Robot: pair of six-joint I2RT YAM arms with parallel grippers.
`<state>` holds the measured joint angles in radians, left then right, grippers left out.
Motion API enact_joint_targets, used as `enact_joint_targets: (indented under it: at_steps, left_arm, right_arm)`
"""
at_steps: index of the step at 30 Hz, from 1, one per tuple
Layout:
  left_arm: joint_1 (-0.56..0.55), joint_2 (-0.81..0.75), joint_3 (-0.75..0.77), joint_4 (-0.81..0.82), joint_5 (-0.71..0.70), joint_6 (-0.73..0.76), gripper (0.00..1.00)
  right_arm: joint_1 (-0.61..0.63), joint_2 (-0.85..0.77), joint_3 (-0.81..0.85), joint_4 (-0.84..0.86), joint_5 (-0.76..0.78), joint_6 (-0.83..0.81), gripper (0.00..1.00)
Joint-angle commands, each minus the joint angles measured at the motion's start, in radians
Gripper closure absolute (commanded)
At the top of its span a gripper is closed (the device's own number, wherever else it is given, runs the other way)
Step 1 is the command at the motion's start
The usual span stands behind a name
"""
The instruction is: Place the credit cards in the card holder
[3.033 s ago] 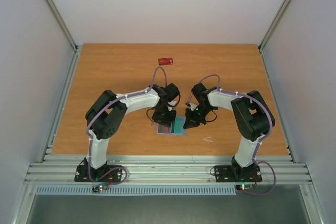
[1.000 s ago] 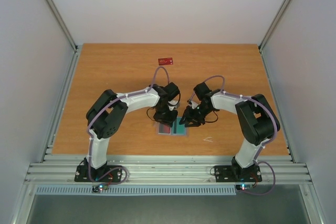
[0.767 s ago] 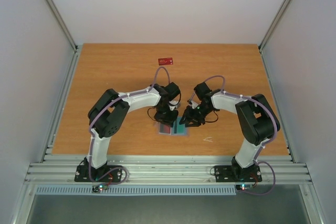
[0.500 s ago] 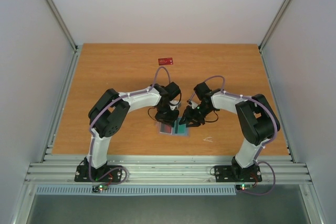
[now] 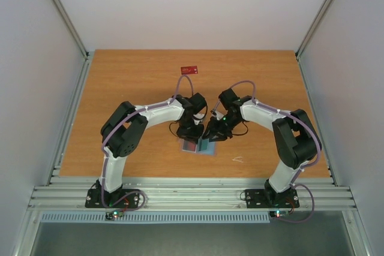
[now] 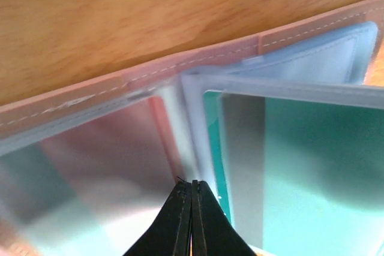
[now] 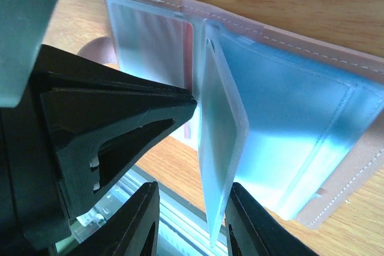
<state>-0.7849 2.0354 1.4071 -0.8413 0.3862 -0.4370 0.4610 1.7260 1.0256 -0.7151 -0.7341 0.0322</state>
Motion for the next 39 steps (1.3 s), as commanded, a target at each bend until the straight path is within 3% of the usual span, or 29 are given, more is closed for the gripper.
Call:
enact_joint_targets:
  at_steps: [1,16,25,31,39]
  left_arm:
    - [0.017,-0.075,0.029,-0.095,-0.090,-0.024,0.97]
    - [0.173,-0.349,-0.072,-0.173,-0.158,-0.054,0.97]
    - [0.209,-0.565,-0.163,-0.208,-0.218,-0.077,0.96]
    - [0.213,-0.690,-0.209,-0.228,-0.244,-0.092,0.93]
    - [0.215,-0.714,-0.193,-0.210,-0.258,-0.092,0.78]
  right_arm:
    - [0.013,-0.002,0.041,-0.040,-0.002,-0.007,0.68]
    - [0.123,0.163,0.254,-0.122,0.025,0.009,0.69]
    - [0.179,0.279,0.569,-0.225,-0.017,0.020,0.65]
    - [0.179,0.208,0.728,-0.303,0.047,-0.006,0.63]
    - [0.129,-0.060,0.529,-0.239,0.187,0.019,0.53]
